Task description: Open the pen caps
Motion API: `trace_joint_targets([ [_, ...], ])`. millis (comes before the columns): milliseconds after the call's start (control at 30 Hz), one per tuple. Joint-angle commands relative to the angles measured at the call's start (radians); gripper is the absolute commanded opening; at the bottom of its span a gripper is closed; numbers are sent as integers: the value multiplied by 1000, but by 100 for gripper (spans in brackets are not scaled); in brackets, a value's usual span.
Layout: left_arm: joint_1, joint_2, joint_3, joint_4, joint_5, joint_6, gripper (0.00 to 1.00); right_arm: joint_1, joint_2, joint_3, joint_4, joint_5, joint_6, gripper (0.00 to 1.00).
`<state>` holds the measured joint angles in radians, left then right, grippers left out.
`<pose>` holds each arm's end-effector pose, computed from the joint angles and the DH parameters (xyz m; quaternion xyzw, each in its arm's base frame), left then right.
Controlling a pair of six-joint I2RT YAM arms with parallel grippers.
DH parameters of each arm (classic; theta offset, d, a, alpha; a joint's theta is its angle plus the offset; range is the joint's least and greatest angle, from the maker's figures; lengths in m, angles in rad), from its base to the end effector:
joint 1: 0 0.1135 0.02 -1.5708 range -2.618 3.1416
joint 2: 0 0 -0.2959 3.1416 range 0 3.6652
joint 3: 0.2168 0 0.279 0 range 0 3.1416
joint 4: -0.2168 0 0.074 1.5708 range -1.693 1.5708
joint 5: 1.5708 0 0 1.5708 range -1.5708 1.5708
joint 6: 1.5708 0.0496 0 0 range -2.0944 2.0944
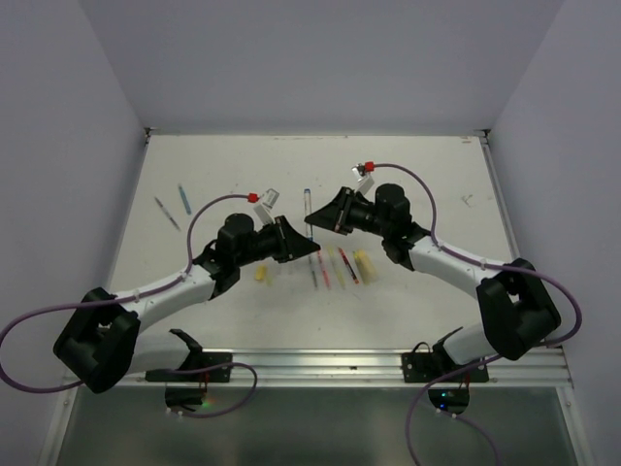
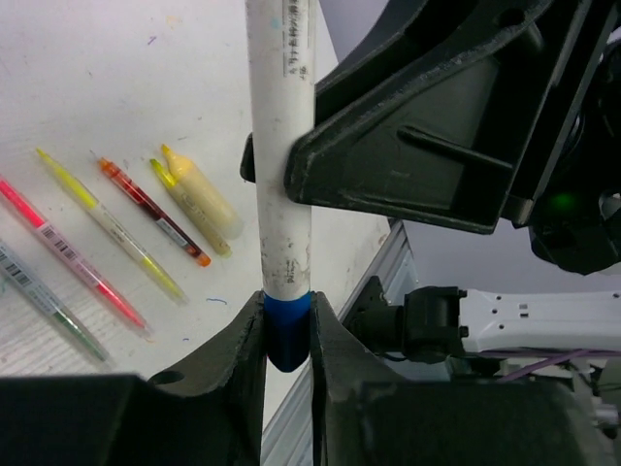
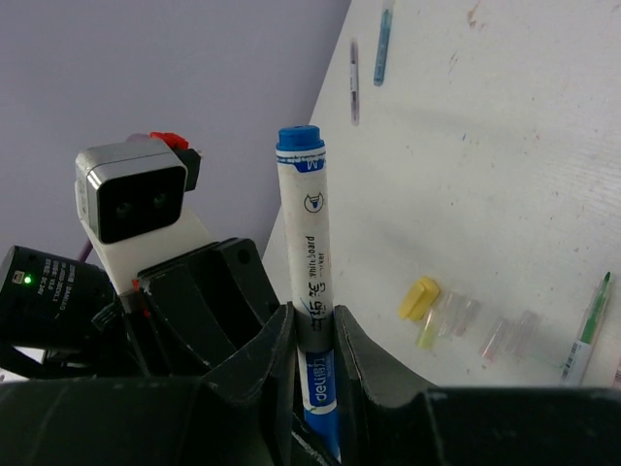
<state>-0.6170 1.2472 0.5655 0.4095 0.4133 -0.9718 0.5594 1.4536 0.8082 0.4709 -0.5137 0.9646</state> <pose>0.2253 -0.1842 0.2369 -0.0155 0.7892 -0.5367 0.2981 0.2876 0.2088 0.2711 -0.0109 0.7586 0.5700 0.3154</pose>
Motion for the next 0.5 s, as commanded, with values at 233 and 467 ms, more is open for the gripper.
trace_joint_targets([
  [233,-3,-46,-21,68,-7,-2,0,13,36,19,51,-46,-9,9],
  [467,-3,-83,-27,17,-18,12,0,23,54,25,45,-91,-33,0],
])
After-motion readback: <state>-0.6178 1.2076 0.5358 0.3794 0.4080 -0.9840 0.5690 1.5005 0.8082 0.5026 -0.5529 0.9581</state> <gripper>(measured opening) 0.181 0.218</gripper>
